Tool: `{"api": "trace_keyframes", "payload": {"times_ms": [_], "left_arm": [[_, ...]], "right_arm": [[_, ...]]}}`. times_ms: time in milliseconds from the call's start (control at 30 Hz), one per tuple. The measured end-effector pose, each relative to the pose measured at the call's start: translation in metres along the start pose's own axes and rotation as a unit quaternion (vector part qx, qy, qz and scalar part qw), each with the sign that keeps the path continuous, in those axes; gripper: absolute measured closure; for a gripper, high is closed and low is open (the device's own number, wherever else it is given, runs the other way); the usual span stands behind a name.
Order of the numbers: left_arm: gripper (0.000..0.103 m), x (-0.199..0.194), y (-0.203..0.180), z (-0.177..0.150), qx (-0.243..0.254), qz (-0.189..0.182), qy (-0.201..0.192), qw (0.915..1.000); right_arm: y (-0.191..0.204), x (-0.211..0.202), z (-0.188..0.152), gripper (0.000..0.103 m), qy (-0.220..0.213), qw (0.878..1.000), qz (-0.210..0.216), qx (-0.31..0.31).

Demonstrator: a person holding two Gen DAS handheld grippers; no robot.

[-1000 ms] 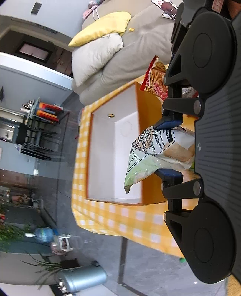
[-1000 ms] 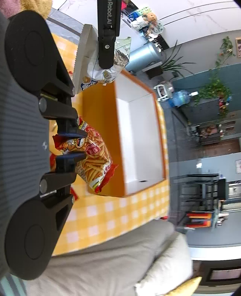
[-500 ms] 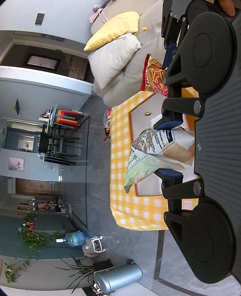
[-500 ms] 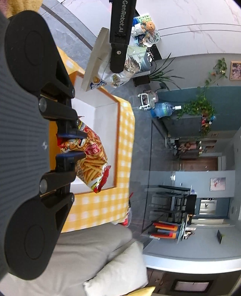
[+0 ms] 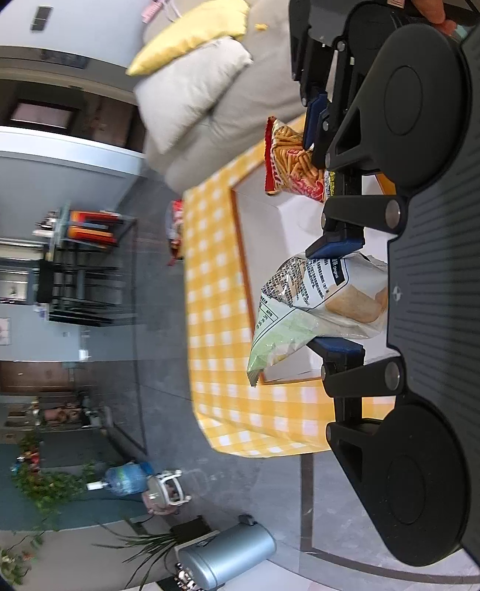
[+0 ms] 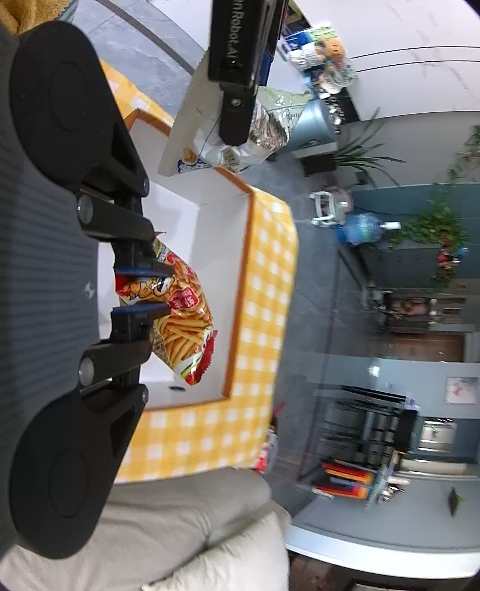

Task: Organize snacks
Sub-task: 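Carry both bags over the orange box and open both tools to drop them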

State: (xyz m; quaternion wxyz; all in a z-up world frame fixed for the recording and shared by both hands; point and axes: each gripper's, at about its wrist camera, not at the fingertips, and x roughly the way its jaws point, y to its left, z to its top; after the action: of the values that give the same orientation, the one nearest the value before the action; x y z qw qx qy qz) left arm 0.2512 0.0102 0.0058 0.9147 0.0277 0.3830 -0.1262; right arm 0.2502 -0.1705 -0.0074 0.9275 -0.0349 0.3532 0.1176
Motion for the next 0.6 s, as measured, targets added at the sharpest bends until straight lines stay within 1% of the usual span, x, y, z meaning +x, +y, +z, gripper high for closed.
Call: {"api": "trace_keyframes", "payload": {"times_ms": [133,233,433,600], "left_arm": [[0.054,0.023,0.003,-0.002,0.003,0.008,0.031,0.9995],[0.054,0.038,0.005,-0.002,0.009,0.011,0.051,0.9986],[0.054,0.065,-0.001,-0.004,0.036,0.013,0.1,0.9942],[0.053,0.081,-0.001,-0.007,0.039,0.012,0.128,0.9909]], "right_arm": [[-0.004,0.034,0.003,0.093,0.051,0.998,0.023,0.023],[-0.006,0.056,0.003,0.093,0.078,0.996,0.033,0.03],[-0.008,0.095,0.001,0.093,0.139,0.988,0.051,0.043],[-0.011,0.118,-0.003,0.092,0.176,0.981,0.069,0.05]]}}
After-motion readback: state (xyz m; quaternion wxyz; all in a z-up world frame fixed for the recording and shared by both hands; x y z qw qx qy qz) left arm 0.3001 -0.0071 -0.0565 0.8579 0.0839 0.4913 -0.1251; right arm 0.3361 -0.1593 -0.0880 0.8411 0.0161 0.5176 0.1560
